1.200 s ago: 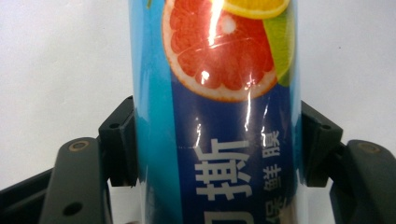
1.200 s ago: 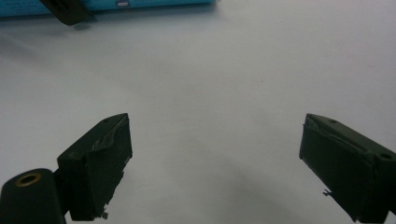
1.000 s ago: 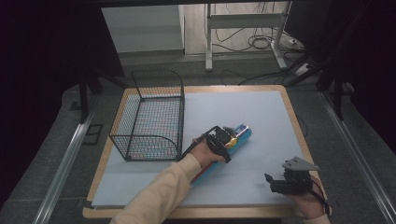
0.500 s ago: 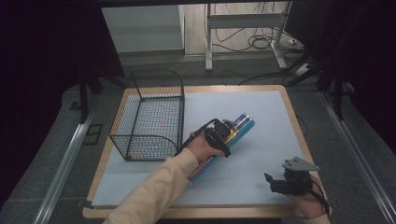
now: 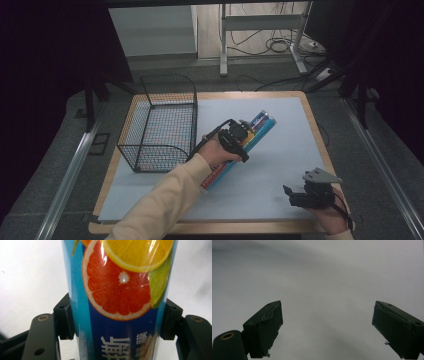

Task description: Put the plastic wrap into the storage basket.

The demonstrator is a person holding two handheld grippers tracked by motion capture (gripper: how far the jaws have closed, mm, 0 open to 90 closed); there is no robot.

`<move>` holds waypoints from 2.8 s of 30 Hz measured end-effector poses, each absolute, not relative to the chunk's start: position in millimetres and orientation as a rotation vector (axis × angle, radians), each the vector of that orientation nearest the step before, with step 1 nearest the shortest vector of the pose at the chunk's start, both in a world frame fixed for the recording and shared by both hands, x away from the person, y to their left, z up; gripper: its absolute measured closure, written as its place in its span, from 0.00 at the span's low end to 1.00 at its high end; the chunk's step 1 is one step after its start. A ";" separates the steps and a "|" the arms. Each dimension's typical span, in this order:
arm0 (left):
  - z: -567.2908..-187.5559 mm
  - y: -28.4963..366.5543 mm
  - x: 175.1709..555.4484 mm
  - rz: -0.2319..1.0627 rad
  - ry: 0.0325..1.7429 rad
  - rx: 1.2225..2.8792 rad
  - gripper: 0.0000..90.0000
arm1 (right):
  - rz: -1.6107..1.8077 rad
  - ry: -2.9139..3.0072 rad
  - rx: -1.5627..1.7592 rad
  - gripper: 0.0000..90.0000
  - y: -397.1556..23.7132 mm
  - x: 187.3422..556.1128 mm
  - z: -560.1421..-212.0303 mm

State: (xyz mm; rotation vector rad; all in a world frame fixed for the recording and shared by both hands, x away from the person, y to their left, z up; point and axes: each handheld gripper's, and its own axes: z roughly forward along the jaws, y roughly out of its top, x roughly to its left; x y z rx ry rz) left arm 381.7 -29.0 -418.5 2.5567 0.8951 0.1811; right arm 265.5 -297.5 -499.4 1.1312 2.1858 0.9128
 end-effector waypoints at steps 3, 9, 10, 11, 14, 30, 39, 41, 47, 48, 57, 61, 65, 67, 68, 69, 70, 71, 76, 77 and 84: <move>-411.7 -27.5 381.6 0.194 0.895 2.551 0.35 | 0.913 2.186 1.131 0.11 -297.6 265.4 -499.1; -402.4 -25.6 381.8 0.215 0.890 2.529 0.35 | 0.913 2.187 1.132 0.11 -297.3 265.4 -499.2; -400.5 -25.9 381.9 0.220 0.882 2.534 0.35 | 0.914 2.186 1.133 0.11 -297.2 265.6 -499.4; -398.9 -26.4 382.2 0.215 0.877 2.537 0.35 | 0.914 2.186 1.134 0.11 -297.2 265.6 -499.4; -393.9 -28.2 384.1 0.211 0.874 2.533 0.35 | 0.913 2.186 1.137 0.11 -297.3 266.0 -499.5; -375.3 -28.1 405.9 0.212 0.895 2.524 0.35 | 0.917 2.188 1.140 0.11 -296.7 265.9 -498.7; -361.8 -30.3 419.7 0.224 0.891 2.523 0.35 | 0.917 2.187 1.136 0.11 -297.3 266.3 -498.6; -355.2 -28.6 421.4 0.235 0.902 2.495 0.35 | 0.918 2.187 1.138 0.11 -297.6 266.3 -498.7; -336.3 -23.4 428.3 0.282 0.913 2.474 0.35 | 0.923 2.186 1.141 0.11 -297.5 266.3 -498.2; -334.5 -22.8 429.1 0.287 0.914 2.479 0.35 | 0.923 2.186 1.140 0.11 -297.6 266.3 -498.2; -331.9 -18.8 433.3 0.302 0.925 2.467 0.35 | 0.921 2.186 1.142 0.11 -297.8 266.7 -498.6; -330.1 -15.8 435.3 0.302 0.933 2.461 0.35 | 0.917 2.186 1.142 0.11 -298.2 266.8 -498.7; -324.9 -11.9 437.9 0.315 0.940 2.455 0.35 | 0.917 2.185 1.143 0.11 -298.3 266.8 -498.1; -321.8 -9.9 439.9 0.320 0.948 2.450 0.35 | 0.919 2.181 1.144 0.11 -298.5 266.8 -497.9; -319.4 -8.5 441.0 0.319 0.951 2.448 0.35 | 0.917 2.183 1.142 0.11 -298.3 266.9 -498.2; -317.2 -7.0 442.0 0.323 0.957 2.443 0.35 | 0.916 2.186 1.142 0.11 -298.0 267.0 -498.7; -315.3 -5.5 443.0 0.328 0.960 2.436 0.35 | 0.913 2.188 1.140 0.11 -297.8 267.0 -499.1; -312.9 -3.8 443.8 0.337 0.963 2.432 0.35 | 0.912 2.188 1.141 0.11 -297.7 266.9 -499.1; -297.9 8.4 443.7 0.356 0.990 2.397 0.35 | 0.907 2.181 1.140 0.11 -298.8 266.7 -497.9; -295.9 10.4 443.4 0.359 0.989 2.400 0.35 | 0.907 2.180 1.139 0.11 -299.0 266.6 -497.6; -284.6 28.3 442.6 0.392 1.017 2.385 0.35 | 0.907 2.180 1.137 0.11 -298.7 266.1 -497.3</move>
